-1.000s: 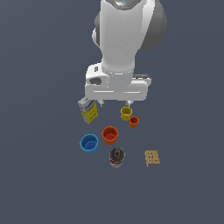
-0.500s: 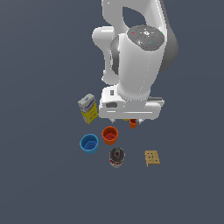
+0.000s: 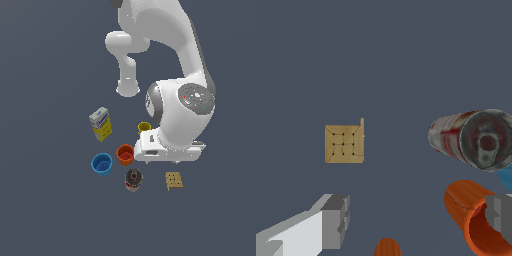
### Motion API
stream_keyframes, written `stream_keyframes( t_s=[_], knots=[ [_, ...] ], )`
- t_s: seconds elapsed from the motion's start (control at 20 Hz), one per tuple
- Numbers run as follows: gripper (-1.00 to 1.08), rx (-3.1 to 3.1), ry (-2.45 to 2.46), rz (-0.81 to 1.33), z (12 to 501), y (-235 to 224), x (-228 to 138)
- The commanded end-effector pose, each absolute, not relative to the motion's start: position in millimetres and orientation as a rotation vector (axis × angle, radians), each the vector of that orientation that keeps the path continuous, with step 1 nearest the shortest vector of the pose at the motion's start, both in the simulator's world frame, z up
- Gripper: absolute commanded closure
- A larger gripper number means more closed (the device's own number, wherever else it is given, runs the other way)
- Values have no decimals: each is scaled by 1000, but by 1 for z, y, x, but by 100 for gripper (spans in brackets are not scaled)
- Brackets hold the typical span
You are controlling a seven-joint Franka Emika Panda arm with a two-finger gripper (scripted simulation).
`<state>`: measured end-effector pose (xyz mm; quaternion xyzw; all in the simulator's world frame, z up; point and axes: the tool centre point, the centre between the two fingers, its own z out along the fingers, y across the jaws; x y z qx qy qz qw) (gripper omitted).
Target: Pick up a designated object from a clutter of objects.
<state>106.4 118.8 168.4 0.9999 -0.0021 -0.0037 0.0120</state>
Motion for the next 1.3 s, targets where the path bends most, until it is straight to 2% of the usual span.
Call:
stream_keyframes(
  t_s=[0.0,0.55,1.25],
  knots=[
    [-92,3121,-7,-8,147,136,115],
    [-92,3137,-15,-1,77,190,130],
    [-92,3141,-16,-2,52,200,131]
  ],
)
